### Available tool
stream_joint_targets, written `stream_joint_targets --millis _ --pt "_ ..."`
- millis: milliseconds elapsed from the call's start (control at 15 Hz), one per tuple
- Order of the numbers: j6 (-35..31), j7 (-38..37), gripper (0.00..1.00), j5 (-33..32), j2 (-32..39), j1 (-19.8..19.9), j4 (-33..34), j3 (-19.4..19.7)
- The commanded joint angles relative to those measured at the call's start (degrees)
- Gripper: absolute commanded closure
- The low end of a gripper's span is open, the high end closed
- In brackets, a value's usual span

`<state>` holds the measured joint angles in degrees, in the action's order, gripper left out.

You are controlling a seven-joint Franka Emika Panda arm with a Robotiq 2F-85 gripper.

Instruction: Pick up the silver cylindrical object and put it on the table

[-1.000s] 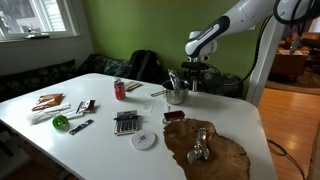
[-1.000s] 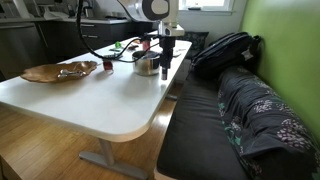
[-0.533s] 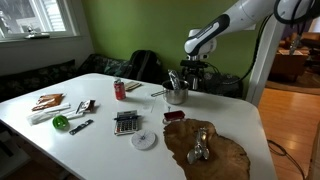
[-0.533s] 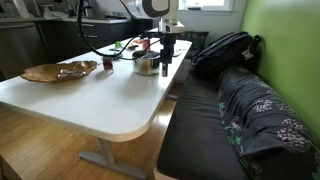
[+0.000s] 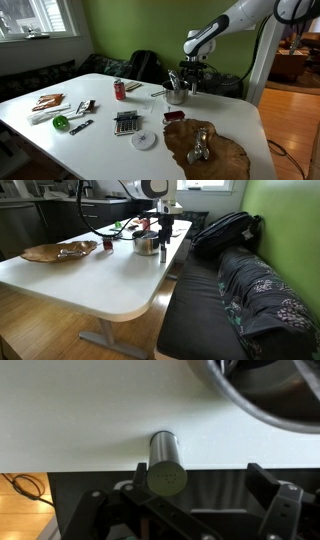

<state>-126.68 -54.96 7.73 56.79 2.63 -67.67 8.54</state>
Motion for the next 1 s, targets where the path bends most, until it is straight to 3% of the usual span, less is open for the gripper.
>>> stream_joint_targets --millis 0,267,600,733,933 --pt "-0.09 -0.74 0.0 0.46 0.24 -0.15 -0.92 -0.4" --pt "-0.7 -0.54 0.0 0.24 -1.71 -0.5 -2.55 -0.15" --pt "0.19 1.35 0.0 0.12 -9.11 -0.45 -7.95 -0.49" --pt "-1.02 8.61 0.0 3.58 -14.31 2.07 -12.47 -4.53" --pt "-2.17 19.23 0.0 7.28 -22.57 3.98 -19.89 -7.21"
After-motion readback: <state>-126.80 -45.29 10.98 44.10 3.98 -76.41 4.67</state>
